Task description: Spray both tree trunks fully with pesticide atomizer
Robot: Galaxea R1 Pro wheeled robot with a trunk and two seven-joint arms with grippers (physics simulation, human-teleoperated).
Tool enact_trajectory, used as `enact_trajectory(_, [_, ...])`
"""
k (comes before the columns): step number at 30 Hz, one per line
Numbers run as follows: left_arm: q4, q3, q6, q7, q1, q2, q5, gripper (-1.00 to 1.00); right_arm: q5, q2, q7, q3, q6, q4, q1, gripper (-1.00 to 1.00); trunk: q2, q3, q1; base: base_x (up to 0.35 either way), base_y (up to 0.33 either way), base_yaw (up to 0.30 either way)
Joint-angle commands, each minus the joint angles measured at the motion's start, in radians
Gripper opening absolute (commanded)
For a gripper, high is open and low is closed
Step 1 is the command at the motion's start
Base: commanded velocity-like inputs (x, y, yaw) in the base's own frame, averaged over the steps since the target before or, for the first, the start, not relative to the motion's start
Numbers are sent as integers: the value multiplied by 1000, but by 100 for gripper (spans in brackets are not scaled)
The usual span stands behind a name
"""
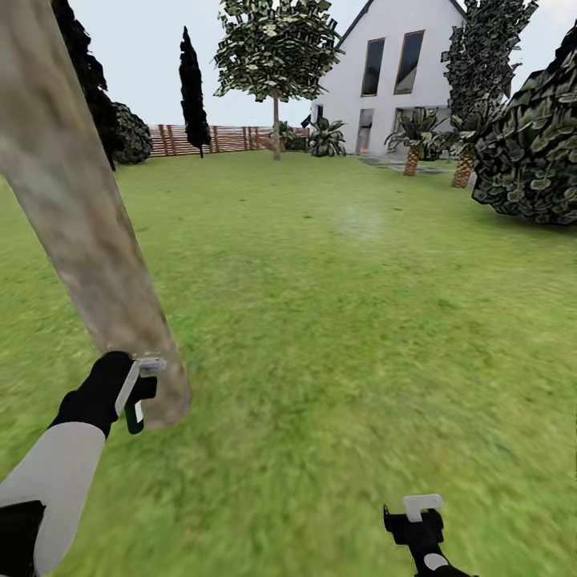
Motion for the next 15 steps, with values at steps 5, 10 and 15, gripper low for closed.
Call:
enact_trajectory(5, [0,2,5,-2,1,-1,-6,-100,-8,0,-2,9,-2,0,0,100,0,-1,0,167,-252,0])
enact_trajectory(10, [-1,2,6,-2,1,4,-8,-100,-8,0,-2,9,-2,0,0,100,0,-1,0,167,-252,175])
enact_trajectory(15, [-1,2,6,-2,-1,5,-8,-100,-8,0,-2,9,-2,0,0,100,0,-1,0,167,-252,274])
